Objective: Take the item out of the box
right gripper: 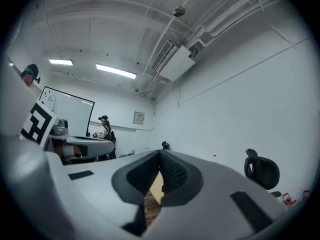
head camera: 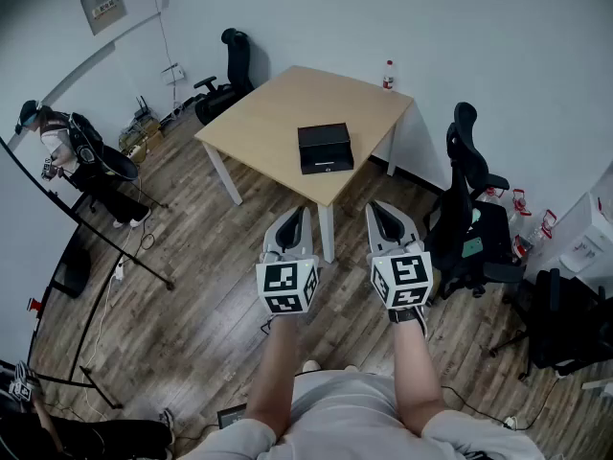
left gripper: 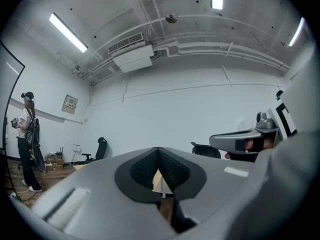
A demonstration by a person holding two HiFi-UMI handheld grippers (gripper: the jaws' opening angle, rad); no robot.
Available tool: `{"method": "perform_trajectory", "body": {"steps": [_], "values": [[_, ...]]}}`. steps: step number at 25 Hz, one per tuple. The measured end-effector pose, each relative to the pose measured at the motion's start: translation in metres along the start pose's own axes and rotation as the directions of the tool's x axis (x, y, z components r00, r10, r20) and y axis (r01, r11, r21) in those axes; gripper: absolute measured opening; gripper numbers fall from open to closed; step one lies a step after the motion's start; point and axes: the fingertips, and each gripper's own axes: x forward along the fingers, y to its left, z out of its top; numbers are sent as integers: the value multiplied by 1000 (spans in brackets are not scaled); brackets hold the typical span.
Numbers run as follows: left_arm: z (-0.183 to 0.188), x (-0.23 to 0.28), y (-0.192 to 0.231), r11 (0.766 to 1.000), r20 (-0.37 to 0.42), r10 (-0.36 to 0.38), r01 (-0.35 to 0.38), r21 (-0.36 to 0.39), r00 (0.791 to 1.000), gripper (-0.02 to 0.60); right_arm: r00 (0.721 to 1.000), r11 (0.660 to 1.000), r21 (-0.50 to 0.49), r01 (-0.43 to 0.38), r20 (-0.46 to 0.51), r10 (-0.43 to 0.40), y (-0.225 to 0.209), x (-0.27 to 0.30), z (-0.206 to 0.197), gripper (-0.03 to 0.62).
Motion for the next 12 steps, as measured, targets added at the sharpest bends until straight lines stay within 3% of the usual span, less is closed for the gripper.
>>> {"method": "perform_trajectory", "body": {"steps": [6,12], "values": [[0,-11,-18,1000,20,19,-20,16,1000,6,1000,1000,19,-12,0,12,-12,-18,-8,14],[-15,-16,-14,998,-27,51,-51,28,998,6,1000,993,117,9,13,-11,-25,-20,-16,14]]}}
